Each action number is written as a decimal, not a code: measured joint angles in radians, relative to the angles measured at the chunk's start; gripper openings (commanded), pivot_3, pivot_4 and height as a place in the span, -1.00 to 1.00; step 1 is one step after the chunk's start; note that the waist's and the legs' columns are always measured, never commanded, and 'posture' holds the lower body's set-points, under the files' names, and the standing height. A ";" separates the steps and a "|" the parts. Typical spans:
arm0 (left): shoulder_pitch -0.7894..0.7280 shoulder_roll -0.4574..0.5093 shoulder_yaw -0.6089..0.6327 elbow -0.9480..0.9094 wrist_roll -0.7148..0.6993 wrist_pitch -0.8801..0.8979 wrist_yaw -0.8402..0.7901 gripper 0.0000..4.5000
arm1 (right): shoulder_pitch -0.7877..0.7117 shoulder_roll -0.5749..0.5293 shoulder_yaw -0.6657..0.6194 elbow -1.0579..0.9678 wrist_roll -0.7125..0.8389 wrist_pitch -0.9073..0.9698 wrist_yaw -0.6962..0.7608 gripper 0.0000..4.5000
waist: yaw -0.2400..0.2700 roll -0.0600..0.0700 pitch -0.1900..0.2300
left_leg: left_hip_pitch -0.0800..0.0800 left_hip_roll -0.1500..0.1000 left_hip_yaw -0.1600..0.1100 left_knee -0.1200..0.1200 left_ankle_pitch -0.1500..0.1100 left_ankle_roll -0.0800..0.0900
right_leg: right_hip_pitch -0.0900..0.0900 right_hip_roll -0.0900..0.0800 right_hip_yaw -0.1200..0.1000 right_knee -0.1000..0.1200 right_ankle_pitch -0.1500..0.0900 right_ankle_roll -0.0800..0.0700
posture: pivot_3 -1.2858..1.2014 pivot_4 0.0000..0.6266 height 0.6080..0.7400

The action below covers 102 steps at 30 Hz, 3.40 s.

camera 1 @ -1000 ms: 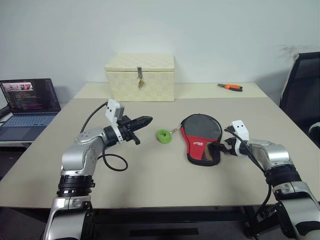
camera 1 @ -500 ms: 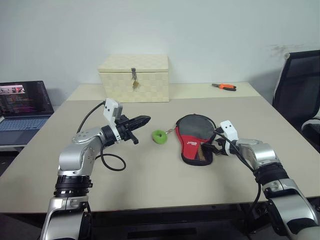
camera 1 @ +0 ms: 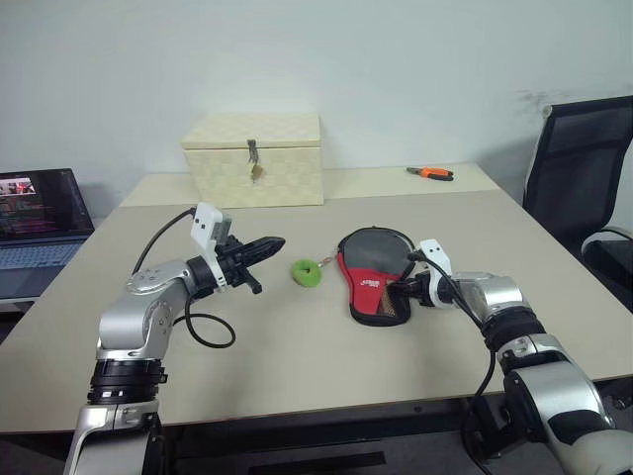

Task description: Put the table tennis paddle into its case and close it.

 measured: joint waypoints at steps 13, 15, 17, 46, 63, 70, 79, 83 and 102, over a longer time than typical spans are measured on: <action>0.196 0.135 0.021 -0.233 -0.188 0.135 -0.157 -1.00 | 0.088 0.149 -0.002 -0.343 0.086 0.273 0.017 -0.99 | 0.004 0.000 0.001 | -0.004 0.011 -0.001 -0.007 -0.001 -0.001 | -0.007 0.004 0.000 -0.002 -0.001 -0.006 | 0.03 -0.52 1.00; 0.237 0.150 0.021 -0.272 -0.214 0.159 -0.166 -1.00 | 0.163 0.165 -0.019 -0.487 0.107 0.366 -0.049 -0.99 | 0.009 0.000 0.001 | -0.007 0.012 -0.003 -0.007 -0.001 -0.001 | -0.007 0.004 0.000 -0.004 -0.001 -0.006 | 0.03 -0.52 1.00; 0.264 0.162 0.023 -0.305 -0.229 0.174 -0.168 -1.00 | 0.228 0.172 -0.030 -0.612 0.126 0.445 -0.095 -0.99 | 0.014 0.000 0.001 | -0.008 0.011 -0.004 -0.007 -0.001 -0.001 | -0.007 0.004 -0.002 -0.005 -0.001 -0.007 | 0.03 -0.52 1.00; 0.325 0.228 -0.006 -0.352 -0.277 0.197 -0.242 -1.00 | 0.550 0.256 -0.185 -1.286 0.297 0.970 -0.392 -0.99 | 0.029 0.001 0.001 | -0.009 0.012 -0.003 -0.013 -0.001 -0.001 | -0.007 0.005 -0.002 -0.014 -0.004 -0.003 | 0.03 -0.52 1.00; 0.325 0.228 -0.006 -0.346 -0.275 0.196 -0.223 -1.00 | 0.521 -0.129 -0.010 -1.375 0.378 0.734 -0.183 0.73 | 0.029 0.001 0.001 | -0.009 0.011 -0.002 -0.013 -0.001 -0.001 | -0.007 0.006 -0.002 -0.016 -0.004 -0.003 | 0.03 -0.52 1.00; 0.289 0.194 -0.014 -0.254 -0.168 0.168 -0.091 -0.73 | 0.391 -0.092 -0.028 -1.272 0.438 0.549 -0.077 1.00 | 0.033 0.000 0.001 | -0.008 0.012 -0.003 -0.013 -0.001 -0.001 | -0.007 0.008 -0.002 -0.015 -0.004 -0.003 | 0.03 -0.52 1.00; 0.167 0.082 -0.028 0.008 0.013 0.110 0.160 0.67 | 0.387 0.037 0.102 -1.138 0.360 0.417 -0.156 1.00 | 0.038 0.000 0.001 | -0.010 0.012 -0.003 -0.012 -0.001 -0.001 | -0.007 0.005 -0.003 -0.015 -0.001 -0.007 | 0.03 -0.52 1.00; 0.086 0.051 -0.069 0.125 0.057 0.109 0.171 0.99 | 0.403 0.054 0.123 -1.137 0.352 0.403 -0.178 1.00 | 0.042 0.000 0.001 | -0.010 0.012 -0.004 -0.012 -0.001 -0.002 | -0.007 0.005 -0.004 -0.014 -0.001 -0.007 | 0.03 -0.52 1.00; -0.242 -0.092 -0.205 0.704 0.258 -0.061 0.071 0.83 | 0.414 0.056 0.149 -1.137 0.322 0.370 -0.194 1.00 | 0.053 0.000 0.001 | -0.010 0.010 -0.005 -0.010 0.000 -0.002 | -0.007 0.006 -0.006 -0.013 -0.001 -0.008 | 0.03 -0.52 1.00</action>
